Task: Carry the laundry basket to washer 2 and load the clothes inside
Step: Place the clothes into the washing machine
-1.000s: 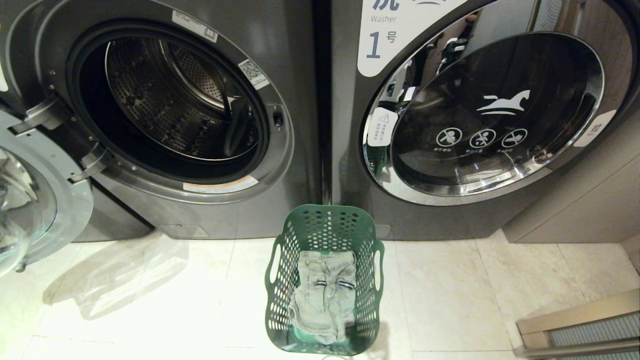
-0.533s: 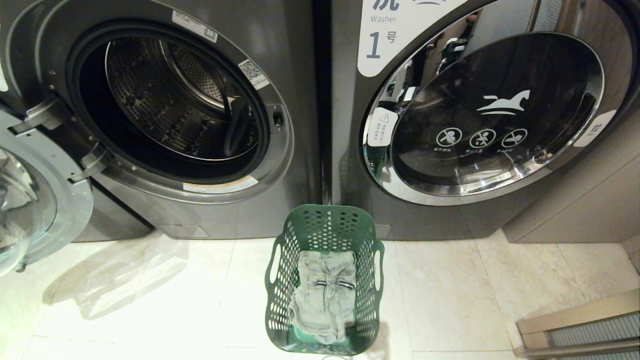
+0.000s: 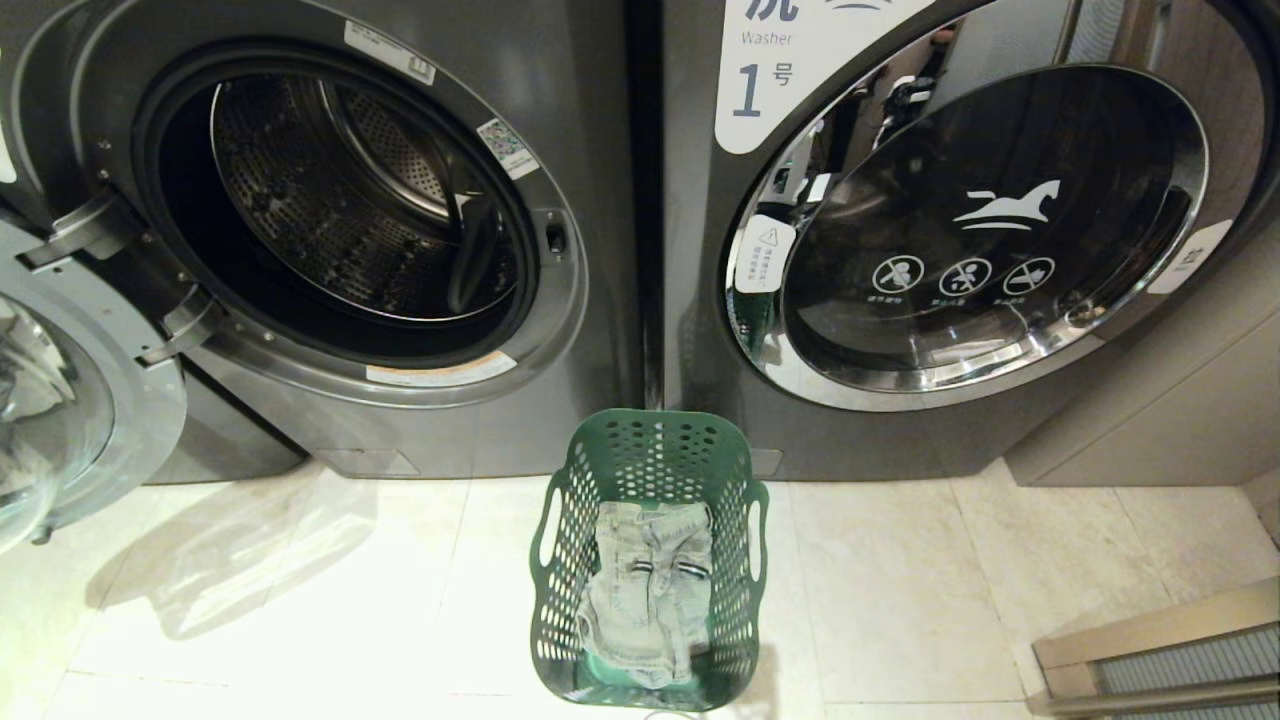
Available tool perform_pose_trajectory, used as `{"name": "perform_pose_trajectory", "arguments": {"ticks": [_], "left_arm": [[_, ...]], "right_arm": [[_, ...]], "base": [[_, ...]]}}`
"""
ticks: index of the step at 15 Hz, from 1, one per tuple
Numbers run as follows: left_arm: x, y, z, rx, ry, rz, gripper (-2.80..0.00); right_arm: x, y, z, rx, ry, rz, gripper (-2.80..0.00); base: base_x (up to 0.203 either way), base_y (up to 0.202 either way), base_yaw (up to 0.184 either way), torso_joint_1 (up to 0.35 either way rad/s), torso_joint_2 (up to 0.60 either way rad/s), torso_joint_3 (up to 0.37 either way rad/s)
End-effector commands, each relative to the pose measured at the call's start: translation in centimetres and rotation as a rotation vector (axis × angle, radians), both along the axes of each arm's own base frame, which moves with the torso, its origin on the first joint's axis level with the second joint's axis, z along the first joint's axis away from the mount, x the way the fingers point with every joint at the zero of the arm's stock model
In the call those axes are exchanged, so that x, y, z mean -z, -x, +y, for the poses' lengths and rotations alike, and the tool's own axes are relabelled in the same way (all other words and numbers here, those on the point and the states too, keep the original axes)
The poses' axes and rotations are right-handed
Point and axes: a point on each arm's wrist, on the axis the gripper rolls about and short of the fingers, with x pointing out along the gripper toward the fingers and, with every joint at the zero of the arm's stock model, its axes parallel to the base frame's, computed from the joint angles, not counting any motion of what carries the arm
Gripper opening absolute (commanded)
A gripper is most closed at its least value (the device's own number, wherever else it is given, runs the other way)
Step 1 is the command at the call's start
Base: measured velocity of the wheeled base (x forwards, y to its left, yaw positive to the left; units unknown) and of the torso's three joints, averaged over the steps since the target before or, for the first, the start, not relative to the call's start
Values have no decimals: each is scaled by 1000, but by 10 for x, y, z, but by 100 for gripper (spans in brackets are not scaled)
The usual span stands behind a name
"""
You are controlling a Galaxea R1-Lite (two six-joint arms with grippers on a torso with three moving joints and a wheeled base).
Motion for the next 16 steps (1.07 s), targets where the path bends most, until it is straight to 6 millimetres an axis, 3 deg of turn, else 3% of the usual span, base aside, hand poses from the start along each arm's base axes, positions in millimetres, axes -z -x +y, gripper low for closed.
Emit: {"name": "perform_pose_trajectory", "arguments": {"ticks": [1, 10, 16], "left_arm": [[0, 0, 0, 0, 3, -1, -280], [0, 0, 0, 0, 4, 2, -280], [0, 0, 0, -1, 7, 0, -280]], "right_arm": [[0, 0, 0, -2, 1, 2, -280], [0, 0, 0, 0, 2, 1, -280], [0, 0, 0, -2, 2, 2, -280]], "base": [[0, 0, 0, 0, 0, 0], [0, 7, 0, 0, 0, 1], [0, 181, -1, 0, 2, 4]]}}
